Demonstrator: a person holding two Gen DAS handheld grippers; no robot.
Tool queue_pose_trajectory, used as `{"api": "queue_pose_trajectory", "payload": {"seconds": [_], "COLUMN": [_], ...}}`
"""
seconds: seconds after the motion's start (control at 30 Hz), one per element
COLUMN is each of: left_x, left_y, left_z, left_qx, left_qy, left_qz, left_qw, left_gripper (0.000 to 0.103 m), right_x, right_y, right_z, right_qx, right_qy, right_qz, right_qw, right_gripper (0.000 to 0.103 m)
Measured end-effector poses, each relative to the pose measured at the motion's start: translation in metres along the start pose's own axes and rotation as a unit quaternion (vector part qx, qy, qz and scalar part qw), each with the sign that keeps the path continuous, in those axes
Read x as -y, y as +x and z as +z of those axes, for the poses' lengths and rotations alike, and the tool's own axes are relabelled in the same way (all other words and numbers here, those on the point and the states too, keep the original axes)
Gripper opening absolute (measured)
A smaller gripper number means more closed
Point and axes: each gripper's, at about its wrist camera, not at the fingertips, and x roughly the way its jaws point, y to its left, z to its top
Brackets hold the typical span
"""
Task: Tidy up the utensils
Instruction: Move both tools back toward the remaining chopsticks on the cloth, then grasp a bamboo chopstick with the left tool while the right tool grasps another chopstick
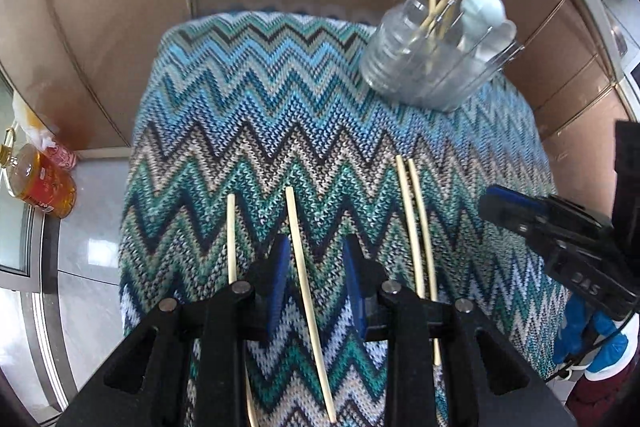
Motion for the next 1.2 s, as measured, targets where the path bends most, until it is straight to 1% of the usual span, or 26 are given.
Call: {"api": "queue_pose_trajectory", "payload": {"seconds": [0.1, 0.23, 0.3, 0.47, 0.7, 0.83, 0.97, 1.03, 1.2], "left_x": [-0.003, -0.010, -0.010, -0.010, -0.015, -0.019, -0.019, -0.018, -0.010], "left_y": [0.011, 0.024, 0.028, 0.037, 0.050, 0.055, 0.055, 0.057, 0.061], "left_z": [0.007, 0.014, 0.015, 0.018, 0.020, 0.020, 0.021, 0.023, 0.026], "left_qx": [-0.017, -0.033, -0.040, -0.054, -0.078, -0.086, -0.093, -0.097, -0.103], "left_qy": [-0.004, -0.011, -0.012, -0.010, -0.014, -0.017, -0.016, -0.017, -0.015], "left_qz": [-0.001, -0.002, -0.005, -0.007, -0.005, -0.006, 0.005, 0.011, 0.029], "left_qw": [0.9998, 0.9994, 0.9991, 0.9985, 0.9969, 0.9961, 0.9955, 0.9951, 0.9941], "left_gripper": [0.026, 0.024, 0.022, 0.020, 0.017, 0.015, 0.013, 0.011, 0.011], "right_x": [0.002, 0.006, 0.006, 0.005, -0.006, -0.011, -0.016, -0.018, -0.013], "right_y": [0.023, 0.045, 0.050, 0.065, 0.084, 0.088, 0.092, 0.090, 0.089], "right_z": [0.009, 0.018, 0.021, 0.029, 0.036, 0.037, 0.037, 0.035, 0.034], "right_qx": [-0.029, -0.055, -0.064, -0.084, -0.117, -0.126, -0.124, -0.123, -0.119], "right_qy": [0.007, 0.012, 0.013, 0.010, -0.017, -0.024, -0.021, -0.020, -0.004], "right_qz": [-0.002, -0.008, -0.011, -0.024, -0.055, -0.062, -0.066, -0.067, -0.056], "right_qw": [1.000, 0.998, 0.998, 0.996, 0.991, 0.990, 0.990, 0.990, 0.991], "right_gripper": [0.017, 0.016, 0.016, 0.015, 0.015, 0.015, 0.015, 0.013, 0.011]}}
